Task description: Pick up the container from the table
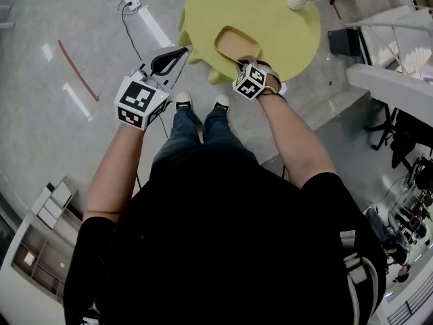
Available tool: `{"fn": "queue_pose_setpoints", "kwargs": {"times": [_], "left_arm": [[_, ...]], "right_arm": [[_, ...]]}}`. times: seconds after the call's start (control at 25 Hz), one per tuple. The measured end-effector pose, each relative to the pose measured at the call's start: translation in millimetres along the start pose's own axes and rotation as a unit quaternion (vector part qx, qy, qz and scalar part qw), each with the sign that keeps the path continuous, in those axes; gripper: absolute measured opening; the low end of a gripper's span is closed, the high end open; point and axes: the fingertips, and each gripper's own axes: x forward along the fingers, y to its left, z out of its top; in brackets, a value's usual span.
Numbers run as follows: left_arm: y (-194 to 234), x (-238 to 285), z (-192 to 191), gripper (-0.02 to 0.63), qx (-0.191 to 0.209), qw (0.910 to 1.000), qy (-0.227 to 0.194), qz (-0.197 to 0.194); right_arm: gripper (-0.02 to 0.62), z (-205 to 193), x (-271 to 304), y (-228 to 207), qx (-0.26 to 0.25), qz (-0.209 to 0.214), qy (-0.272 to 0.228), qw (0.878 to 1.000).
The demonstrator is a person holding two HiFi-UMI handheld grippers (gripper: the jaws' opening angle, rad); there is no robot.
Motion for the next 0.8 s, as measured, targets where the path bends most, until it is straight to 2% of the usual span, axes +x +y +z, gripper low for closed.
{"fn": "queue_pose_setpoints", "kwargs": {"times": [0.4,0.8], "left_arm": [[-11.9,5.7,12.0,0.015,0.020,0.9996,-0.003,-0.017],[-31.0,-4.9,35.3,0.015,0.041,0.9987,-0.020,-0.024]], "right_arm": [[0.026,-2.9,-18.6,-10.0,0.014,-0.018,-0.004,1.000],[0.026,6.8,-64.0,-23.0,0.028,-0.056,-0.026,0.998]]}}
